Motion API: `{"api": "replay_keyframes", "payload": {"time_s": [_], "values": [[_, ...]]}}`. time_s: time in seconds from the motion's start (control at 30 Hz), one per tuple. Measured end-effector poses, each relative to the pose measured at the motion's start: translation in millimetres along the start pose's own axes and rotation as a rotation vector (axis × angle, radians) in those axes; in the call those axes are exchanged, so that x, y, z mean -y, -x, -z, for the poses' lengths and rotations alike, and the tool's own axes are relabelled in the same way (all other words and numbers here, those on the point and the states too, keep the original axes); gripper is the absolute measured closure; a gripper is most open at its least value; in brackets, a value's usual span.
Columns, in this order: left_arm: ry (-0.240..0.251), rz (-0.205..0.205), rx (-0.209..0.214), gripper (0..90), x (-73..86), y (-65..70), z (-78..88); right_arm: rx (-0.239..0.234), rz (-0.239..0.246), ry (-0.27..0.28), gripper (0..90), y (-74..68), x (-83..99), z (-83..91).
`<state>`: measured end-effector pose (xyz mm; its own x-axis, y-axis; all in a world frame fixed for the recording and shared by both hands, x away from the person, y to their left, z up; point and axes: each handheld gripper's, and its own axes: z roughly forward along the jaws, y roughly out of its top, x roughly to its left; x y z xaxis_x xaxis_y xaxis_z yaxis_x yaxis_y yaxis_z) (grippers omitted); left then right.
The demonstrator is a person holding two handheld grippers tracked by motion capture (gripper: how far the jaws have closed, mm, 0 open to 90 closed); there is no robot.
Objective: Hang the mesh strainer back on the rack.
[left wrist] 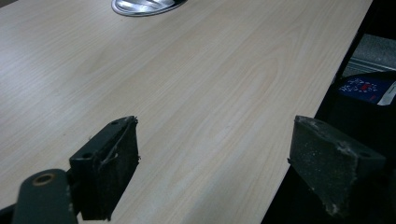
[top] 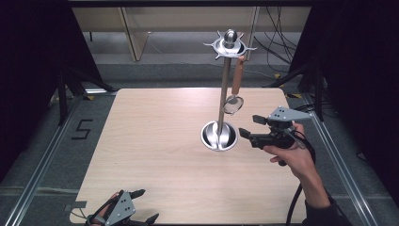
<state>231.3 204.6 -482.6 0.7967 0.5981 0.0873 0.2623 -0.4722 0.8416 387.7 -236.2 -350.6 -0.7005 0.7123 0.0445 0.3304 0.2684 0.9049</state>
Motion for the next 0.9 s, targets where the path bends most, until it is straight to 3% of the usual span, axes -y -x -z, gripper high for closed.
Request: {"api": "replay_keyframes", "payload": {"time_s": [0.1,0.17,0.2,0.23,0.33,0.37,0.4,0.57,0.73,0.83,0.9], "values": [[0.000,0.001,-0.001,15.1,0.1,0.0,0.2,-0.008,-0.008,-0.003,27.9,-1.4,2.4,-1.1],[0.000,0.001,-0.002,15.1,0.1,0.1,0.1,-0.018,0.011,-0.005,27.8,-0.4,4.0,-1.9],[-0.001,0.001,-0.001,15.1,0.0,0.1,0.1,-0.011,-0.008,-0.013,27.7,-2.4,5.2,-2.0],[0.001,0.002,-0.001,15.1,0.1,0.3,0.1,-0.018,0.015,-0.016,27.6,-1.1,6.8,-3.2],[0.001,0.003,-0.002,15.1,0.2,0.2,0.2,-0.024,-0.004,-0.038,27.4,-2.9,8.6,-3.0],[-0.001,-0.003,-0.004,15.1,0.2,-0.2,0.5,-0.023,0.017,-0.034,27.3,-1.4,10.3,-4.3],[-0.005,0.003,0.002,15.1,0.1,-0.1,0.7,-0.026,-0.008,-0.035,27.3,-3.4,11.6,-4.9],[-0.006,0.007,0.005,15.1,0.2,0.2,0.9,-0.033,0.010,-0.049,27.3,-2.6,16.2,-6.9],[-0.015,-0.010,-0.003,15.1,0.0,-0.9,1.7,-0.034,-0.002,-0.067,27.1,-5.1,22.4,-11.0],[-0.004,0.000,-0.001,15.1,0.2,0.0,0.8,-0.045,0.028,-0.090,26.8,-5.8,25.9,-12.7],[-0.002,-0.002,-0.004,15.1,0.2,0.0,0.7,-0.045,0.021,-0.090,26.8,-8.7,27.8,-14.1]]}}
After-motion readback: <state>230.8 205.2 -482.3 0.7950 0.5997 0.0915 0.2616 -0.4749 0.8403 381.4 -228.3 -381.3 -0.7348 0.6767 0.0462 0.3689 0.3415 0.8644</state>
